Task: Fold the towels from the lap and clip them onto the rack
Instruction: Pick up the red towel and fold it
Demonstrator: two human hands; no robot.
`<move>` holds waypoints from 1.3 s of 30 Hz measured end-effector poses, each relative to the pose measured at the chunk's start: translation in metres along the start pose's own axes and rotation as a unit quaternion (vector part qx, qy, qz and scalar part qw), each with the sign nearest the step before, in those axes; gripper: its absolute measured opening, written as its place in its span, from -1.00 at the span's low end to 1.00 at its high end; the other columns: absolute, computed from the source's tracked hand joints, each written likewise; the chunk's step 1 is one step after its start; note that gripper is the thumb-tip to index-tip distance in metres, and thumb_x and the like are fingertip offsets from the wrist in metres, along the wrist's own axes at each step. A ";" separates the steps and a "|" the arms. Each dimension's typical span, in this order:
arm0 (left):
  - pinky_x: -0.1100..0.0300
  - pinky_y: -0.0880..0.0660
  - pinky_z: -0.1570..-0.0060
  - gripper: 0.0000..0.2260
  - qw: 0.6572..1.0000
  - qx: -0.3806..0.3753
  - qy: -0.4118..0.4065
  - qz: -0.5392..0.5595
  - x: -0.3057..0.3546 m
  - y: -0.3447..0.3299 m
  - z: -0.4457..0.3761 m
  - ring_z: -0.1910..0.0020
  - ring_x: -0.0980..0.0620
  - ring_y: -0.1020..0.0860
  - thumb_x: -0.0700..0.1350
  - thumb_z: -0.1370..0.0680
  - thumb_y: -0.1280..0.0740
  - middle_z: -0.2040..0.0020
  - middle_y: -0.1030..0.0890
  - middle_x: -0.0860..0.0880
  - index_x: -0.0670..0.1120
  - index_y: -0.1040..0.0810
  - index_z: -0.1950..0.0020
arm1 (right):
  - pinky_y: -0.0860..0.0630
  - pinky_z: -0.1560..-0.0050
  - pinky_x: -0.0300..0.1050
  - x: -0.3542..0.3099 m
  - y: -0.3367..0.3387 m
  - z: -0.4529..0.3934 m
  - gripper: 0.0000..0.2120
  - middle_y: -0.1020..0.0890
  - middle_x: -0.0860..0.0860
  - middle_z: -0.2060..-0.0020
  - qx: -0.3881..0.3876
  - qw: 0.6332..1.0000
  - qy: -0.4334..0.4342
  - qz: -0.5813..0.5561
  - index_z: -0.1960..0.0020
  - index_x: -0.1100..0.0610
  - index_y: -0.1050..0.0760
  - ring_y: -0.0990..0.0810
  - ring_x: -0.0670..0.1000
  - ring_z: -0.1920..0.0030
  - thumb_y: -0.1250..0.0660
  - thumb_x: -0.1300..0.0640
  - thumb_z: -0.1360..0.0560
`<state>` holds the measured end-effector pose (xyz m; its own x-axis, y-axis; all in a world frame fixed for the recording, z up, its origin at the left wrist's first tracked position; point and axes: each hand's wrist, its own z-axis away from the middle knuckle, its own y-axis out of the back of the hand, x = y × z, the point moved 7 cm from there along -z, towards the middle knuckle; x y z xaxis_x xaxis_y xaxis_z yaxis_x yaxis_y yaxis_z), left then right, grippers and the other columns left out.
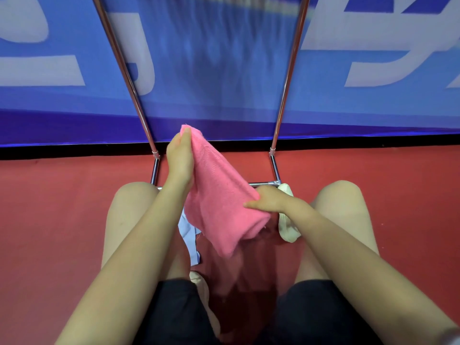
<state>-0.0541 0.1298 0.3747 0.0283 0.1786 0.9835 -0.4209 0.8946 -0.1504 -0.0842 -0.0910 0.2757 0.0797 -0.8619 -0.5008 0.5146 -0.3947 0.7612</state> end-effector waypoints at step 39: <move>0.02 -0.46 -0.05 -0.62 0.981 0.173 0.086 -0.018 -0.028 0.053 -0.027 0.13 -0.03 -0.48 -0.01 -0.60 -0.16 -0.14 -0.62 -0.13 -0.31 -0.58 -0.09 | -0.45 0.15 -0.10 0.041 0.069 0.021 -0.95 -0.60 0.07 0.23 0.291 0.800 -0.109 -0.513 0.18 0.09 -0.61 -0.53 0.02 0.20 -0.40 0.21 -0.42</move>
<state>-0.0529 0.1836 0.3363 0.1876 0.2430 0.9517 -0.6986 0.7142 -0.0446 -0.0628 -0.1606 0.3163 -0.3132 0.0005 -0.9497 -0.2759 -0.9569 0.0905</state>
